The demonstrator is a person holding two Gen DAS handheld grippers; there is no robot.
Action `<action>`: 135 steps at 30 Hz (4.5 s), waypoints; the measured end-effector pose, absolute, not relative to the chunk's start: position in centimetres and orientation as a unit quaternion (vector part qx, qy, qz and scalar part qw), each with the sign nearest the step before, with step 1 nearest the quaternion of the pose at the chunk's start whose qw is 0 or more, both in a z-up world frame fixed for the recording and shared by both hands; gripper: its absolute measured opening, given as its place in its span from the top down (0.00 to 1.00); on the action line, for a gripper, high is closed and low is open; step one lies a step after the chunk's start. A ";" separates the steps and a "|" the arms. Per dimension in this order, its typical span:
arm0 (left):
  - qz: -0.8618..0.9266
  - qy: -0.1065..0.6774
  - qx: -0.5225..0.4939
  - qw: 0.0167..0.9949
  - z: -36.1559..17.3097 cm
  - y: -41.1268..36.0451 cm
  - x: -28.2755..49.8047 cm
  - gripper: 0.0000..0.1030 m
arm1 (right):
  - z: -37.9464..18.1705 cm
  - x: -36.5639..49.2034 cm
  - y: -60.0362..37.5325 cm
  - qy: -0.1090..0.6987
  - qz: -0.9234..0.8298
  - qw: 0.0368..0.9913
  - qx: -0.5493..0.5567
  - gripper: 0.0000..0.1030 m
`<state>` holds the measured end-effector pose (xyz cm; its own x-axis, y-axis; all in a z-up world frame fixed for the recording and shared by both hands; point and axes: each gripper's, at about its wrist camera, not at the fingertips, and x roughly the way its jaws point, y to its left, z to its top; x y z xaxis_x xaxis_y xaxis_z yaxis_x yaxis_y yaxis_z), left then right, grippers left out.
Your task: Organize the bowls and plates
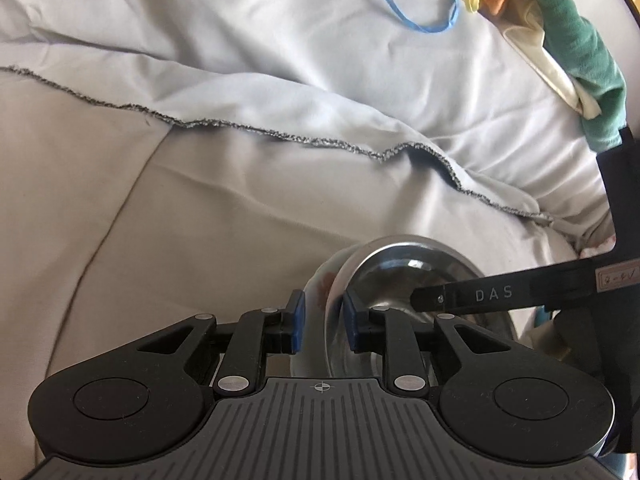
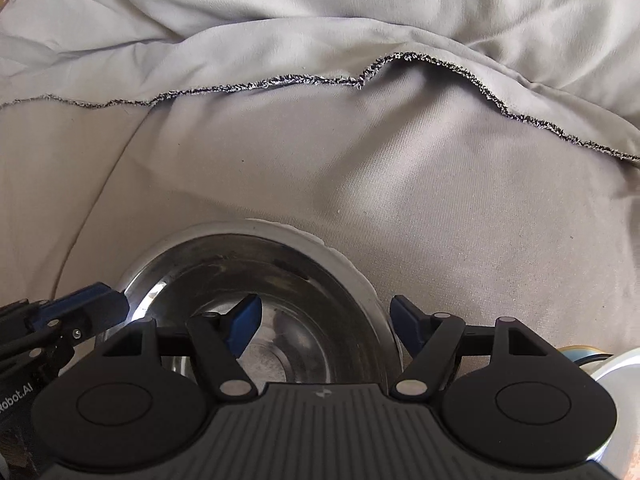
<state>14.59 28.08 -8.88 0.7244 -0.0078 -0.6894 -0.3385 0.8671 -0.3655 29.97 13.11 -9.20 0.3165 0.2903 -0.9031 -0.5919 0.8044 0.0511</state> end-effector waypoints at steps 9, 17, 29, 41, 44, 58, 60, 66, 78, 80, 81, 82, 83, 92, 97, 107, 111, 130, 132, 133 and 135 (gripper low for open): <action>0.119 0.383 -0.228 0.887 -9.4 28.4 14.4 0.66 | -9.5 29.2 13.8 0.506 0.262 0.802 -0.176 0.30; 0.064 0.424 -0.331 0.841 -12.2 30.5 15.0 0.70 | -9.7 29.1 14.0 0.511 0.261 0.797 -0.189 0.28; 0.061 0.414 -0.308 0.854 -12.3 29.4 16.2 0.63 | -9.4 30.8 12.5 0.531 0.282 0.789 -0.128 0.28; 0.113 0.340 -0.262 0.896 -9.0 28.8 14.3 0.74 | -6.2 27.6 9.8 0.452 0.293 0.835 -0.111 0.29; 0.122 0.325 -0.241 0.906 -7.3 28.0 13.7 0.74 | -4.0 25.9 8.3 0.403 0.289 0.860 -0.115 0.29; 0.014 0.310 -0.180 0.934 -1.3 19.4 13.7 0.74 | -1.2 26.4 -4.1 0.367 0.187 0.911 -0.036 0.29; -0.012 0.312 -0.198 0.929 -1.2 18.1 14.6 0.74 | -1.7 26.3 -6.2 0.370 0.179 0.911 -0.031 0.29; -0.045 0.356 -0.208 0.910 -1.6 13.1 18.5 0.74 | -2.9 27.0 -11.4 0.366 0.180 0.913 0.007 0.29; 0.010 0.406 -0.172 0.898 -4.6 9.8 22.7 0.69 | -7.9 30.8 -15.6 0.375 0.229 0.892 0.105 0.42; 0.012 0.409 -0.172 0.896 -4.8 9.8 22.8 0.66 | -8.4 31.0 -15.8 0.371 0.239 0.890 0.116 0.42; 0.012 0.414 -0.172 0.894 -4.9 9.8 22.9 0.63 | -8.6 31.0 -16.0 0.367 0.241 0.890 0.120 0.41; 0.012 0.420 -0.172 0.891 -5.2 9.8 23.0 0.62 | -8.7 30.8 -16.1 0.363 0.244 0.891 0.122 0.41; 0.012 0.429 -0.172 0.887 -5.5 9.8 23.0 0.62 | -8.8 30.6 -16.3 0.361 0.248 0.890 0.126 0.41; -0.002 0.487 -0.228 0.843 -8.8 9.7 23.4 0.62 | -12.4 30.2 -14.2 0.469 0.311 0.813 0.151 0.41; 0.006 0.487 -0.209 0.848 -9.1 8.7 23.8 0.58 | -13.4 30.3 -14.1 0.491 0.322 0.791 0.172 0.41; -0.015 0.504 -0.201 0.840 -9.0 8.8 24.1 0.56 | -13.5 29.8 -14.1 0.498 0.319 0.788 0.172 0.43; -0.027 0.513 -0.210 0.832 -8.8 9.2 23.3 0.55 | -13.4 29.4 -14.0 0.514 0.314 0.779 0.176 0.42; -0.042 0.522 -0.183 0.832 -9.2 8.9 21.0 0.48 | -12.5 26.7 -11.8 0.530 0.293 0.790 0.096 0.40; -0.045 0.521 -0.185 0.832 -9.3 9.1 21.0 0.48 | -12.8 26.7 -11.9 0.534 0.298 0.785 0.097 0.36; -0.045 0.521 -0.184 0.832 -9.3 9.0 20.9 0.48 | -12.9 26.6 -11.9 0.535 0.297 0.786 0.092 0.33; -0.047 0.519 -0.183 0.834 -9.3 9.0 20.8 0.48 | -12.9 26.4 -12.1 0.536 0.291 0.787 0.091 0.30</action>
<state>20.84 8.97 -9.31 0.4569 -0.2684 -0.8481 -0.1114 0.9286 -0.3539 26.42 -12.06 -12.94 0.2557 0.5566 -0.7904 -0.3610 0.8134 0.4560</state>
